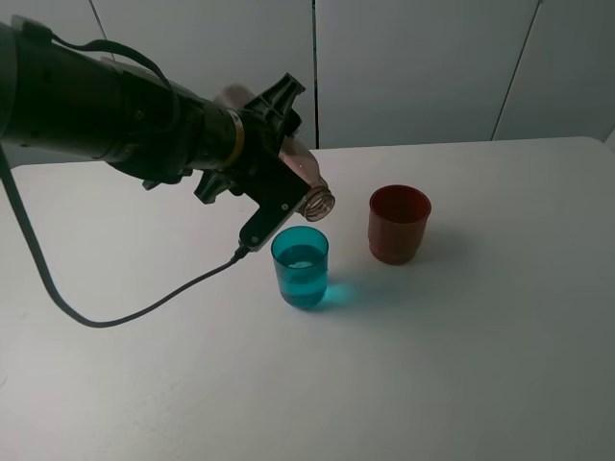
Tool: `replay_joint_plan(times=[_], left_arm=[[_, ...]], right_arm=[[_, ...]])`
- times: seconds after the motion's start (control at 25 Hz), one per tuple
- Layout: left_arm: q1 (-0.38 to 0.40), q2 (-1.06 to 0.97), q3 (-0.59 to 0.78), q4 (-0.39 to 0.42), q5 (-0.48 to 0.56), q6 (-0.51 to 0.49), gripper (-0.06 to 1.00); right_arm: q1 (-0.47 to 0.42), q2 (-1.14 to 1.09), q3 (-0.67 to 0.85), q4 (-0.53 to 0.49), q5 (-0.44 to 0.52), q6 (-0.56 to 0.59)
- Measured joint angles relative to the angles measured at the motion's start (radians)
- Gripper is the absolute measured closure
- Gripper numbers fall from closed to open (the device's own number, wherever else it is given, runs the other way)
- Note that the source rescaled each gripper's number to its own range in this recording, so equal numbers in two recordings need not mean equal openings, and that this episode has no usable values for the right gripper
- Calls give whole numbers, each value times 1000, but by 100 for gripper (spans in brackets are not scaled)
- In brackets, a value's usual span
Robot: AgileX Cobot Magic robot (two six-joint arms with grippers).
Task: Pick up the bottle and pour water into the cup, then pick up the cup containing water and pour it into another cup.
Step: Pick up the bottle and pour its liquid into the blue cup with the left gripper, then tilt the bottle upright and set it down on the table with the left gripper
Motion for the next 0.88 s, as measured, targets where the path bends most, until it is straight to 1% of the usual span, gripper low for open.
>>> replay_joint_plan(times=[0.12,0.24,0.4,0.52,0.72,0.8,0.88], left_arm=[[10,0,0,-18,-17,-121,94],[42,-1,0,-77,-23,-203,94],[97,-17,0,-151,-25,-279,94],[144,-36,0,-198,-60,-367,94],[236,-41,2,-254,-222,-605,94],[278,-41,2,-268,-324,-688,94],[328,-41,2,-272,-441,-749,94]], right_arm=[[0,0,0,0,0,0],[0,0,0,0,0,0],[0,0,0,0,0,0],[0,0,0,0,0,0],[0,0,0,0,0,0],[0,0,0,0,0,0],[0,0,0,0,0,0]])
